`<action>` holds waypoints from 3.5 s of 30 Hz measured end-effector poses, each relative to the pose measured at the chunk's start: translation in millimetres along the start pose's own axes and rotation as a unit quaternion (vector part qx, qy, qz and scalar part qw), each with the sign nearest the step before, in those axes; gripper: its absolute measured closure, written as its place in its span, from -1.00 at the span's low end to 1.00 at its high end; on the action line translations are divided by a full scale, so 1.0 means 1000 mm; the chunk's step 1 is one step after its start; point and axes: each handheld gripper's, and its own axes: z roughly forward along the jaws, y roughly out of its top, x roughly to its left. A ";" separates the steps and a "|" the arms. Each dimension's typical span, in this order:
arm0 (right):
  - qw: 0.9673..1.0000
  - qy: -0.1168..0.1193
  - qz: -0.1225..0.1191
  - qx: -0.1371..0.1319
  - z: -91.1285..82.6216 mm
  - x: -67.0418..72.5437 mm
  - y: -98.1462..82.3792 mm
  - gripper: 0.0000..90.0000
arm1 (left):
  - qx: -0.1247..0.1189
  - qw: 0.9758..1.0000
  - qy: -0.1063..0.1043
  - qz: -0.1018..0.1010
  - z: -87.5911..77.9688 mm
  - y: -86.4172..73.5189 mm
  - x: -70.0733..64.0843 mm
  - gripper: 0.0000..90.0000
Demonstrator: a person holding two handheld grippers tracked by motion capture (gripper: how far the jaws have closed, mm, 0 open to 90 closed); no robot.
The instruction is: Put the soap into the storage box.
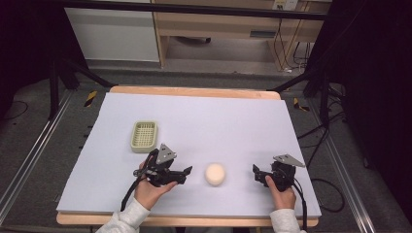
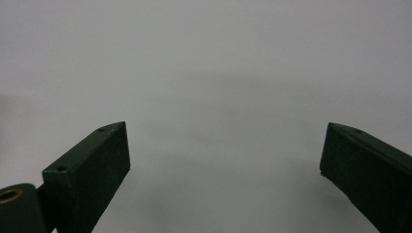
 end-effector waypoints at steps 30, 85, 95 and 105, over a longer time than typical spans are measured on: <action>1.000 0.002 -0.001 -0.002 0.000 0.000 0.000 -0.90 | 0.010 0.999 -0.026 0.017 0.026 0.013 -0.027 -0.52; 1.000 0.004 -0.002 -0.001 0.000 0.000 0.000 -0.90 | 0.043 0.997 -0.049 0.038 0.072 0.017 -0.067 -0.57; 1.000 0.005 0.000 0.000 0.000 0.000 0.000 -0.90 | 0.056 0.996 -0.046 0.043 0.082 0.015 -0.069 -0.56; 1.000 0.005 -0.001 0.000 0.000 0.000 0.000 -0.90 | 0.066 0.996 -0.051 0.043 0.087 0.013 -0.070 -0.52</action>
